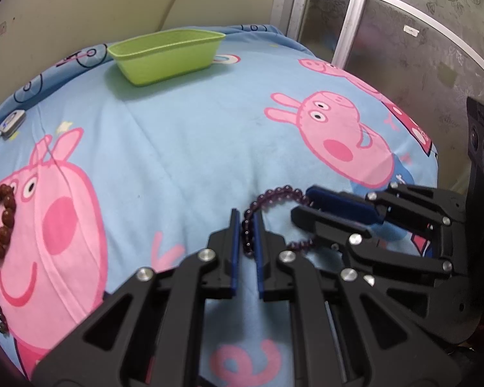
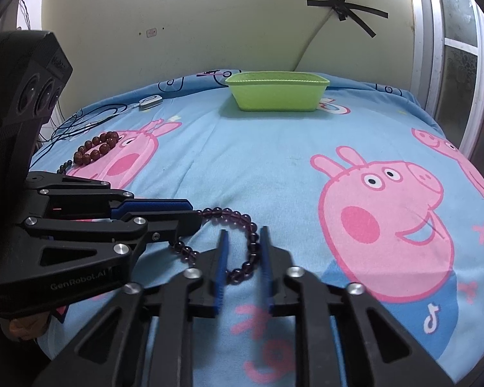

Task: Organize jewelry
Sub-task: 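Close the left gripper on the purple bead bracelet beside the right gripper, then carry the purple bead bracelet over the basin and open both grippers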

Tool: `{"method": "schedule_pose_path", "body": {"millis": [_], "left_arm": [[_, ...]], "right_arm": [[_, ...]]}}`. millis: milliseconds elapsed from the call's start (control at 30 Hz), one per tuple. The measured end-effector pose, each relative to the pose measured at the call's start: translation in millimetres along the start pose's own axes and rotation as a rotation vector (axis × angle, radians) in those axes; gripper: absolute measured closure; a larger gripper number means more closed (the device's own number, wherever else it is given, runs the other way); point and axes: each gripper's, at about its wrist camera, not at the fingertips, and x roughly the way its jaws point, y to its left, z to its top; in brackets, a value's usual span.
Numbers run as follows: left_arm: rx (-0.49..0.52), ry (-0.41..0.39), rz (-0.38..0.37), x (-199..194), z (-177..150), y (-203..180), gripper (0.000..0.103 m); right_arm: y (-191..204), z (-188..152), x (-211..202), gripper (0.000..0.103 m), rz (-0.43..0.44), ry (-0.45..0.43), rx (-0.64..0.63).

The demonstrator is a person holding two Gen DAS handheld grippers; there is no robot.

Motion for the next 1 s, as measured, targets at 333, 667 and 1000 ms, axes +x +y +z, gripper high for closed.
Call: {"method": "schedule_pose_path", "body": {"millis": [333,667,1000], "left_arm": [[-0.036,0.004,-0.057,-0.5,1.3,8.9,0.095],[-0.079,0.002,-0.117,-2.1,1.8,17.8,0.095],[-0.095,-0.096,-0.151,-37.5,44.6,34.2,0.095]], "right_arm": [[-4.5,-1.8,-5.4,0.103,0.042,0.007,0.068],[-2.7,8.0,-14.9,0.103,0.068,-0.038,0.069],[-12.1,51.9,-18.0,0.103,0.155,-0.12,0.092]]}}
